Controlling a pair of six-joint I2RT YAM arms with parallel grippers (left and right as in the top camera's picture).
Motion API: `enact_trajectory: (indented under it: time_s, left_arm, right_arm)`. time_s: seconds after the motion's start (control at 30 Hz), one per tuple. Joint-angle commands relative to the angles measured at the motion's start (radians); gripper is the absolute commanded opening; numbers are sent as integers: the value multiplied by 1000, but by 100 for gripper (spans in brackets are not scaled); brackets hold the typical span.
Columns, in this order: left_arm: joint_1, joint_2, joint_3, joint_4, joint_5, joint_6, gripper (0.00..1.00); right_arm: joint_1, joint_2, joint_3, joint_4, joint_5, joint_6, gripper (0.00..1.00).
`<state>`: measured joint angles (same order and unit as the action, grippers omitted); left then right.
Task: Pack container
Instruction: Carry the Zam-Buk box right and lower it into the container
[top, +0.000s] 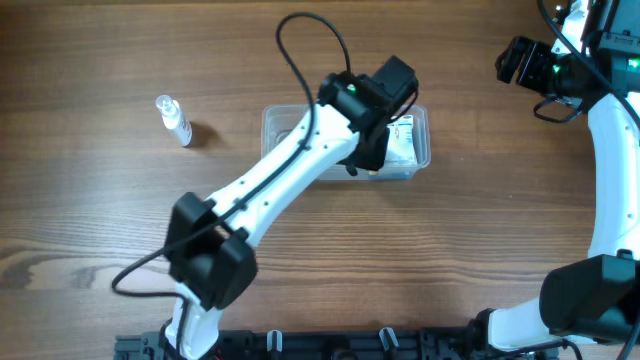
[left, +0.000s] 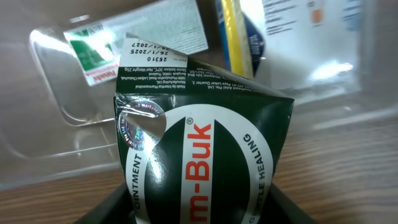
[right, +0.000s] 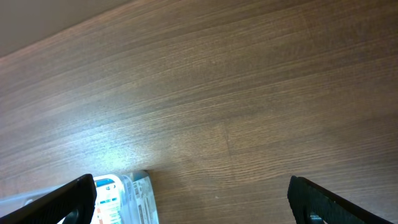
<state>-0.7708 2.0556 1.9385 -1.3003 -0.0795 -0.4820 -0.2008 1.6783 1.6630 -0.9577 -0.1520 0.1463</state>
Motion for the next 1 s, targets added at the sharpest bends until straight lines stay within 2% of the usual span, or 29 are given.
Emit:
enact_trajectory:
  time_s: [0.0, 0.4, 0.97]
  left_arm:
    - [1, 66, 18, 14, 4, -89, 45]
    - [5, 103, 17, 97, 4, -103, 44]
    - [41, 103, 16, 100, 4, -103, 41]
  right_arm:
    - [3, 1, 5, 1, 6, 14, 100]
    - [3, 1, 5, 1, 6, 14, 100]
    - [3, 1, 5, 1, 6, 14, 100]
